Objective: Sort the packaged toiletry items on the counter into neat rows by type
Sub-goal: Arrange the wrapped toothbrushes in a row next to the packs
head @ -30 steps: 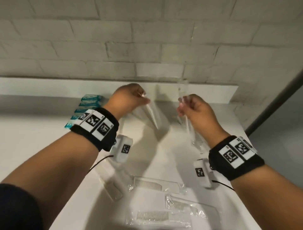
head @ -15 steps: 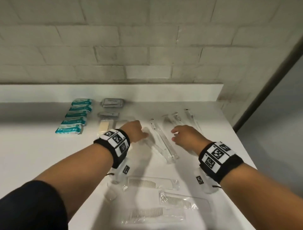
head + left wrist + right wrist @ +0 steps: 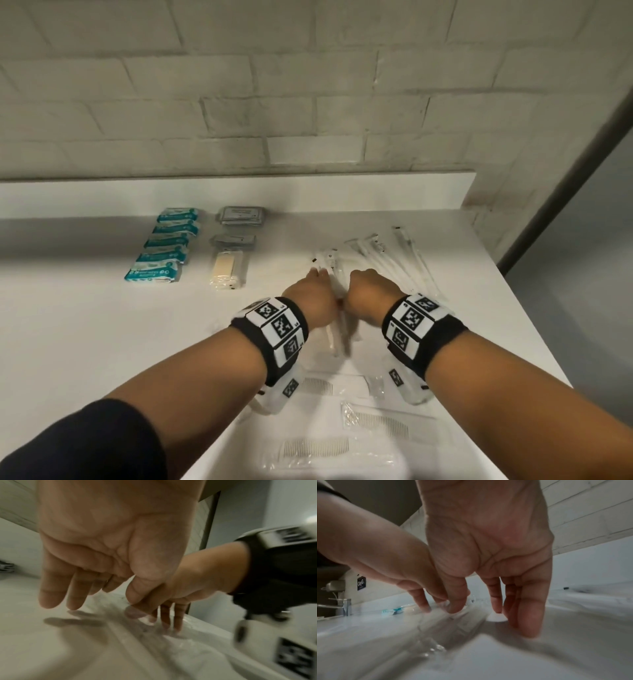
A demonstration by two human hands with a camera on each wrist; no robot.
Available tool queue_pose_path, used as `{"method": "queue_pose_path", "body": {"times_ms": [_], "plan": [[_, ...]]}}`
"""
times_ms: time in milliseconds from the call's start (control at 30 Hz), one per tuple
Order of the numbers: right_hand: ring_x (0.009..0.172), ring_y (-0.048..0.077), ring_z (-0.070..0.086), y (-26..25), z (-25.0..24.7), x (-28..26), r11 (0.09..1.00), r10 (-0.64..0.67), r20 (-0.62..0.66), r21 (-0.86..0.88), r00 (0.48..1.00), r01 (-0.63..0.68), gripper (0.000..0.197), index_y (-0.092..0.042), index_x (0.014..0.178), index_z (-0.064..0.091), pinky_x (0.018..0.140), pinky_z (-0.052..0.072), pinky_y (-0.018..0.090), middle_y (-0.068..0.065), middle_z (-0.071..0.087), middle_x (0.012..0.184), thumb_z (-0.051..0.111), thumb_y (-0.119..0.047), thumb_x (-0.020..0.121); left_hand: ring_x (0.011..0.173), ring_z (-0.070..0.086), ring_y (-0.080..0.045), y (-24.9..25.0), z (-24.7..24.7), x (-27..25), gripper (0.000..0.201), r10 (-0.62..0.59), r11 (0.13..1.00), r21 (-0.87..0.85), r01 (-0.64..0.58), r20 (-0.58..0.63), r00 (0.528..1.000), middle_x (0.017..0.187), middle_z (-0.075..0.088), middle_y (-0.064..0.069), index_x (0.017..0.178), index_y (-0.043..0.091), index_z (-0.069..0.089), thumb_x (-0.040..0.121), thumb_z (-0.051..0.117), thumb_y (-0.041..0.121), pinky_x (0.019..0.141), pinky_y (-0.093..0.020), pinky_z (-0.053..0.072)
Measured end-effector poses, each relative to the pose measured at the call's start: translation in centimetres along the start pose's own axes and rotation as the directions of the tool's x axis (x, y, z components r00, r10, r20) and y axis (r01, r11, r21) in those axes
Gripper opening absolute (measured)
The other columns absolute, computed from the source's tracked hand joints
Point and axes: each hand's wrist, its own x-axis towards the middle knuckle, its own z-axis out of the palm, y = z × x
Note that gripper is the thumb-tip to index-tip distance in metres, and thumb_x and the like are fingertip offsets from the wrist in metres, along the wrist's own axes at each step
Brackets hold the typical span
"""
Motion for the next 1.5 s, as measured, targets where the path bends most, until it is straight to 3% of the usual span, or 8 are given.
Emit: {"method": "queue_pose_path", "body": {"times_ms": [200,400,600,800,1000,1200,1333,1500], "plan": [[0.081,0.023,0.065,-0.2,-0.3,0.5,0.995,0.078,0.046,0.059,0.996,-0.080,0.019,-0.009,0.079,0.056,0.060,0.046,0.027,0.005,0.062,0.084,0.061,-0.027,0.085,0.146,0.021,-0.026,0.9,2.0,-2.8,0.085,0.064,0.992,0.097,-0.076,0.125,0.990,0.158,-0.018,-0.013,0.149,0.005,-0.017,0.094,0.048,0.017,0.109,-0.040,0.036],[0.094,0.025,0.064,1.1,-1.1,-0.2,0.984,0.075,-0.015,0.162,0.997,-0.072,0.044,-0.005,0.113,0.052,0.068,0.047,0.029,0.009,0.064,0.105,0.072,-0.023,0.079,0.142,0.024,-0.028,0.6,2.4,-3.8,0.086,0.105,0.978,0.167,-0.128,0.138,0.985,0.160,-0.005,-0.009,0.151,0.004,-0.004,0.093,0.052,0.034,0.108,-0.043,0.037],[0.084,0.027,0.061,0.4,-0.7,-0.6,0.996,0.079,-0.020,0.046,0.997,-0.078,0.013,-0.007,0.077,0.054,0.065,0.044,0.028,0.009,0.064,0.090,0.057,-0.014,0.088,0.144,0.013,-0.032,-0.4,1.8,-2.3,0.081,0.122,0.941,0.301,-0.152,0.116,0.986,0.157,0.010,-0.009,0.150,0.002,0.017,0.090,0.053,0.045,0.117,-0.047,0.019],[0.104,0.033,0.060,0.3,-1.3,-1.1,0.997,0.003,-0.353,0.067,0.936,0.022,0.045,-0.013,0.132,0.040,0.079,0.050,0.039,0.015,0.051,0.124,0.045,-0.003,0.088,0.147,-0.001,-0.032,-2.3,0.9,-0.9,0.078,0.158,0.924,0.328,-0.197,0.142,0.977,0.156,0.014,-0.006,0.147,0.006,0.027,0.087,0.053,0.050,0.119,-0.048,0.006],[0.112,0.030,0.046,-1.2,1.5,-1.6,0.983,-0.111,0.020,-0.148,0.994,0.113,0.058,-0.020,0.129,0.047,0.091,0.046,0.046,0.006,0.038,0.125,0.065,-0.042,0.078,0.147,0.003,-0.034,-2.5,0.4,-1.0,0.086,0.182,0.964,0.176,-0.201,0.119,0.976,0.155,0.016,-0.012,0.148,0.008,0.022,0.080,0.064,0.042,0.119,-0.049,0.007],[0.113,0.026,0.048,-1.5,1.2,-1.9,0.966,-0.245,0.001,-0.089,0.970,0.244,0.045,-0.021,0.126,0.057,0.095,0.046,0.043,0.003,0.049,0.125,0.060,-0.038,0.084,0.148,-0.011,-0.024,-3.1,-0.3,-0.8,0.107,0.189,0.960,0.163,-0.228,0.225,0.956,0.159,-0.019,-0.007,0.151,0.021,-0.012,0.083,0.066,0.044,0.121,-0.044,-0.002],[0.111,0.030,0.053,1.6,-0.9,-0.4,0.996,-0.008,-0.254,-0.084,0.967,-0.014,0.039,-0.016,0.129,0.053,0.092,0.049,0.041,0.011,0.053,0.124,0.048,-0.015,0.090,0.147,-0.013,-0.027,-2.8,-0.9,-1.0,0.106,0.178,0.943,0.223,-0.245,0.282,0.943,0.157,-0.024,-0.006,0.153,0.021,-0.007,0.080,0.053,0.070,0.119,-0.042,-0.002],[0.104,0.031,0.061,3.7,-1.6,0.7,0.987,0.107,-0.179,-0.098,0.978,-0.126,0.031,-0.006,0.112,0.062,0.082,0.050,0.034,0.013,0.062,0.113,0.044,-0.004,0.087,0.148,-0.012,-0.024,-2.8,-0.1,0.0,0.109,0.169,0.963,0.166,-0.211,0.233,0.958,0.159,-0.020,-0.004,0.153,0.020,0.000,0.075,0.052,0.076,0.120,-0.041,-0.002]]}}
